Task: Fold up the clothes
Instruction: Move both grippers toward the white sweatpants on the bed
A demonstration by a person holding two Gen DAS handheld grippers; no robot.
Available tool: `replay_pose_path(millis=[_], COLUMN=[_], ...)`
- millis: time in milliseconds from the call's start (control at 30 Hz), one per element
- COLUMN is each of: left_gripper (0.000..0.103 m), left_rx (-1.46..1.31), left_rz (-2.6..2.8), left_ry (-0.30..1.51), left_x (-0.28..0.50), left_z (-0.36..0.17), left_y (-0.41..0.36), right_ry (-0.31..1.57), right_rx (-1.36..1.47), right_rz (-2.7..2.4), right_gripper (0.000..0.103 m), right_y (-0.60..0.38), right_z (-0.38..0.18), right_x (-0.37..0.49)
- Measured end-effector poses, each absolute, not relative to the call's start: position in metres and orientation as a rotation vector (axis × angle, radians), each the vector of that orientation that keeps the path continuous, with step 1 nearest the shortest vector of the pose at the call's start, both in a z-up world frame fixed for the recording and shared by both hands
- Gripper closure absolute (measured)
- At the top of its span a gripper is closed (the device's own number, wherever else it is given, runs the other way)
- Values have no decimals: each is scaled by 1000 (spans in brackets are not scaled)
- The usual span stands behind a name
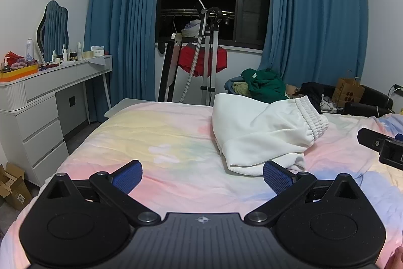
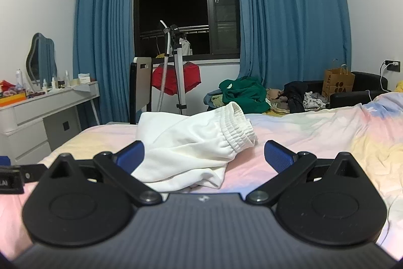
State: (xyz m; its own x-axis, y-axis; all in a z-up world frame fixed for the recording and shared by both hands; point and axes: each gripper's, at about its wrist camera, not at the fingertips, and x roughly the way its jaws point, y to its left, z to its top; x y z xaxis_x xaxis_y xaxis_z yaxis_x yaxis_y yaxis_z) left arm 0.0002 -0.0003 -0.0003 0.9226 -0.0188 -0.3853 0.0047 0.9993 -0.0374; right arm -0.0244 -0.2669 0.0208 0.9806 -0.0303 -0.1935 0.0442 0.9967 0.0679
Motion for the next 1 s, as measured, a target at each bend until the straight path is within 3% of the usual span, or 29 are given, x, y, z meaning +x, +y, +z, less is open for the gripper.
replay_pose_path(millis=[1000], left_gripper=[0], left_rx=[-126], left_rz=[23], left_ry=[447], left_x=[21], left_z=[-15], left_y=[24], right_ry=[179], right_rx=[134], right_rz=[-124], right_gripper=[0], right_y=[-286], right_z=[23], right_x=[-25])
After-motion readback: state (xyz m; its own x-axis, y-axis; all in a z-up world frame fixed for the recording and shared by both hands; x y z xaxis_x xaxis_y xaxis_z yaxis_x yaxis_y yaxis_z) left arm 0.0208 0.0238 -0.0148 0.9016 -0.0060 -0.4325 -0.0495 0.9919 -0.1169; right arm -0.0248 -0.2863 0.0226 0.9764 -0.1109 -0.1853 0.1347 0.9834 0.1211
